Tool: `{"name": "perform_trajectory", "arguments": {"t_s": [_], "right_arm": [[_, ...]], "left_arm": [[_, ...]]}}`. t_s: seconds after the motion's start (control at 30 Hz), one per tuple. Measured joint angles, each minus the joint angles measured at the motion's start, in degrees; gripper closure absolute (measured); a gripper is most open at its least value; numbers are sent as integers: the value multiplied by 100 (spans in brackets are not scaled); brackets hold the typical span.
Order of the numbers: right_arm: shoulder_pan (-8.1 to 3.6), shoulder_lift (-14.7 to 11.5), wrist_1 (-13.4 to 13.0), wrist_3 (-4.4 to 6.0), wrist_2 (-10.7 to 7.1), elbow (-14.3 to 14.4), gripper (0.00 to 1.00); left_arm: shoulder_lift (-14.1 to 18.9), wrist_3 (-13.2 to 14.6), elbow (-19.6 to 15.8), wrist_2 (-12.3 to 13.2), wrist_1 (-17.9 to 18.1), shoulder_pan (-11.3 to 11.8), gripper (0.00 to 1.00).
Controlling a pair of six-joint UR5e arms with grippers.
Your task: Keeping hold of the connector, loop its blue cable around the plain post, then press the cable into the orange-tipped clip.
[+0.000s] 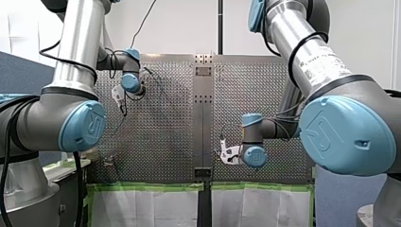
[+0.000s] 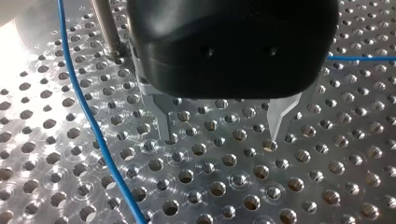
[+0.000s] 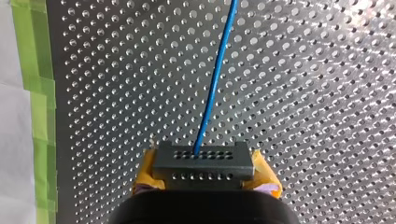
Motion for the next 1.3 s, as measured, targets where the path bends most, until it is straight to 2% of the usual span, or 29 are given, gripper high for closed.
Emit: {"name": "perform_trajectory", "arguments": {"t_s": [0.17, 0.37, 0.57, 0.73, 0.87, 1.03, 1.17, 1.3], "right_arm": [[-74, 9, -211, 76, -183, 102, 100], [-204, 87, -281, 165, -214, 124, 100], [-310, 264, -330, 180, -210, 128, 100], [-329, 295, -381, 189, -221, 127, 100], [-330, 299, -417, 209, -258, 127, 100], [-332, 302, -446, 222, -275, 127, 100], [-332, 302, -457, 231, -278, 126, 100], [-332, 303, -460, 261, -278, 126, 100]], "left_arm": [[1, 0, 1, 0, 0, -9, 0], [0, 0, -1, 0, -13, -32, 0], [1, -1, 0, 0, -43, -80, 0], [0, -111, -1, -23, -185, -192, 0], [16, -302, -2, -179, -386, -386, 0], [167, -381, -96, -300, -669, -597, 0], [372, -541, -290, -250, -834, -608, 0], [607, -636, -521, -87, -990, -607, 0]]}}
